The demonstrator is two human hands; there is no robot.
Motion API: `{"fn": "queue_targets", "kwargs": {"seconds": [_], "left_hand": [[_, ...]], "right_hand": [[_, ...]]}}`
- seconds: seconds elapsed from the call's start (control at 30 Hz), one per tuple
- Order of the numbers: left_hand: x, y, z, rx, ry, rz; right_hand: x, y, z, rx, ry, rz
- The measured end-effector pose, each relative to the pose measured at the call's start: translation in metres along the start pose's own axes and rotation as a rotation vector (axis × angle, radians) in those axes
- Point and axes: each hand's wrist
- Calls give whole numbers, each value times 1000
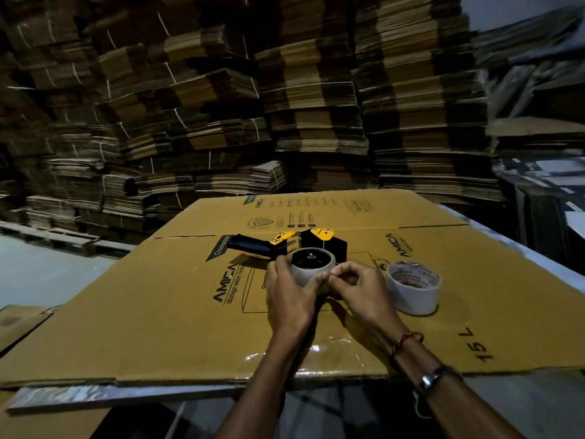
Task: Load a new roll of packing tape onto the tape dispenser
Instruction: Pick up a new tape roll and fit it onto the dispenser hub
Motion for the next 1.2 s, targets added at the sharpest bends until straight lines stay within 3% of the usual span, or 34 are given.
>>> {"fn": "queue_targets", "kwargs": {"seconds": [0.07,0.2,0.4,0.73,0.87,1.07,1.2], "left_hand": [[-1,0,-1,-4,11,-7],[-1,-4,-3,39,15,6],[1,-21,-21,205,73,42],[19,-37,-48,522,63,152],[20,-42,-48,630,31,227],[14,-32,-38,563,68,199],[15,-30,-36,502,93,212]], "right_hand": [[5,2,0,-43,30,-92],[14,1,4,-70,-87,116],[16,2,8,-19,-179,113],[24,-3,-3,74,35,-11],[19,-2,-4,-20,17,17],[12,0,-3,-61,12,21],[15,-3,-6,13,18,39]]}}
Point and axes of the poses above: each hand's wrist, its own z-axis away from the middle knuckle, its own y-axis out of the palm, x = y × z, and after that the axes turned 6 degrees about -z, right-handed
